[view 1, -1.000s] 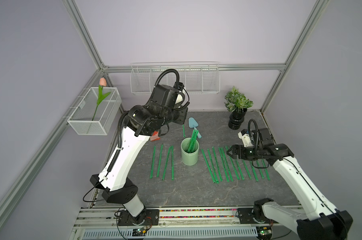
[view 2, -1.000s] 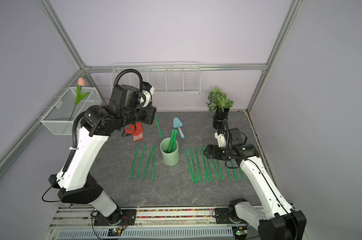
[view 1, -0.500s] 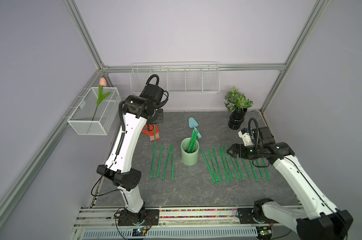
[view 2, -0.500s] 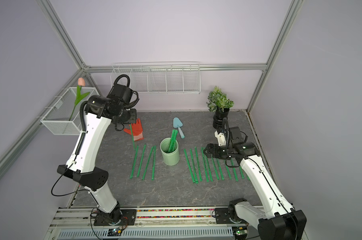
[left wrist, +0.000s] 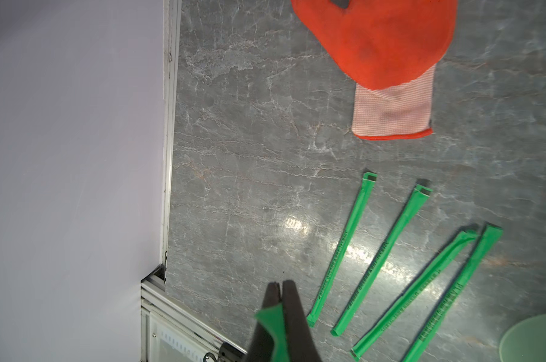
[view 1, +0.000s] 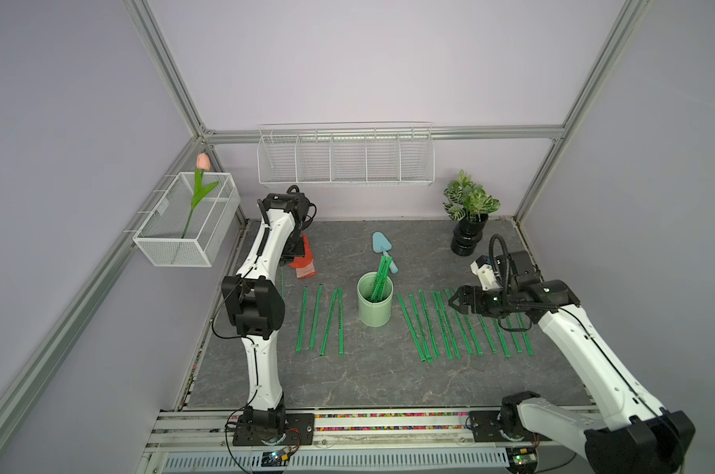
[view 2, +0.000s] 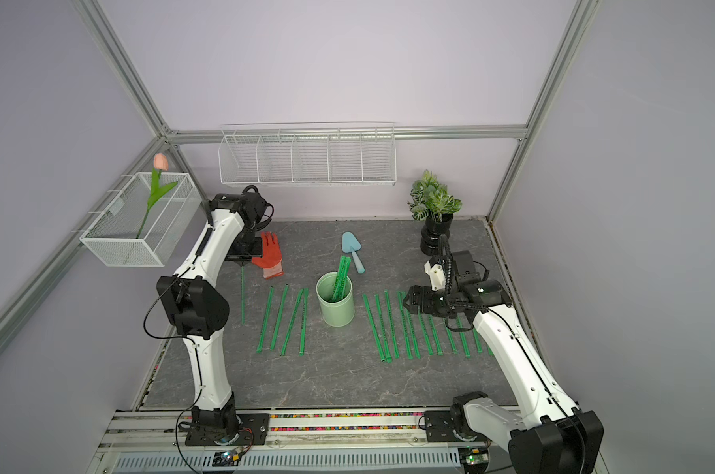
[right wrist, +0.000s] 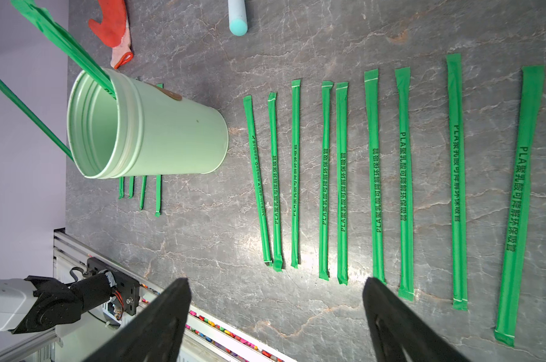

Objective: Take the straws out of the storage container
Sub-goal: Place the straw at the center of the board.

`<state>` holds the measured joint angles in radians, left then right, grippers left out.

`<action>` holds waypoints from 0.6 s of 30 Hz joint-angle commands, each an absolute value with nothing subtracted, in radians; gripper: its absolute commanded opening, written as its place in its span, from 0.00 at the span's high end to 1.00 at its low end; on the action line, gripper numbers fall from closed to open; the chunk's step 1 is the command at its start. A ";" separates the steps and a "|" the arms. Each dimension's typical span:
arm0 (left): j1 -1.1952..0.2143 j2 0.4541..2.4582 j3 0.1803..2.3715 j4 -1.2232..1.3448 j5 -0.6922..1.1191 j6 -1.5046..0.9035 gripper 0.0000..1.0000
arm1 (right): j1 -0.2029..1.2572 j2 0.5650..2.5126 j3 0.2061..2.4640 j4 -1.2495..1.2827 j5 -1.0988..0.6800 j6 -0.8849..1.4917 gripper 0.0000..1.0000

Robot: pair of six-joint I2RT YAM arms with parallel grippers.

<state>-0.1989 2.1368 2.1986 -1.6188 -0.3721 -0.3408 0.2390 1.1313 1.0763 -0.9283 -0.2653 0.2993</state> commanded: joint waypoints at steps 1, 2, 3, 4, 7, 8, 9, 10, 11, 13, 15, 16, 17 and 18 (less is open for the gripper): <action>-0.196 2.179 2.197 -1.766 -0.412 -0.361 1.00 | 0.239 1.144 1.049 -0.980 -0.253 0.296 0.11; -0.195 2.193 2.194 -1.762 -0.414 -0.358 1.00 | 0.239 1.146 1.044 -0.981 -0.251 0.294 0.11; -0.191 2.202 2.191 -1.759 -0.414 -0.355 1.00 | 0.239 1.147 1.041 -0.980 -0.250 0.294 0.11; -0.189 2.211 2.189 -1.755 -0.417 -0.352 1.00 | 0.239 1.149 1.037 -0.978 -0.250 0.294 0.11; -0.185 2.232 2.173 -1.742 -0.408 -0.340 1.00 | 0.239 1.160 1.031 -0.968 -0.251 0.296 0.11; -0.186 2.239 2.164 -1.739 -0.405 -0.336 1.00 | 0.239 1.166 1.030 -0.965 -0.253 0.297 0.11; -0.185 2.241 2.154 -1.730 -0.403 -0.335 1.00 | 0.239 1.171 1.028 -0.965 -0.257 0.299 0.11; -0.185 2.241 2.135 -1.721 -0.396 -0.332 1.00 | 0.239 1.176 1.026 -0.965 -0.260 0.300 0.11; -0.185 2.237 2.116 -1.710 -0.390 -0.331 1.00 | 0.239 1.182 1.026 -0.934 -0.263 0.302 0.11; -0.186 2.227 2.072 -1.682 -0.379 -0.326 1.00 | 0.239 1.193 1.025 -0.924 -0.272 0.306 0.11; -0.186 2.220 2.032 -1.659 -0.369 -0.320 1.00 | 0.240 1.202 1.025 -0.919 -0.280 0.307 0.11; -0.186 2.219 2.017 -1.646 -0.360 -0.316 1.00 | 0.239 1.204 1.023 -0.918 -0.280 0.308 0.11; -0.185 2.217 2.004 -1.637 -0.351 -0.312 1.00 | 0.239 1.206 1.021 -0.915 -0.280 0.308 0.11; -0.186 2.219 1.995 -1.626 -0.343 -0.308 1.00 | 0.240 1.206 1.019 -0.914 -0.279 0.308 0.11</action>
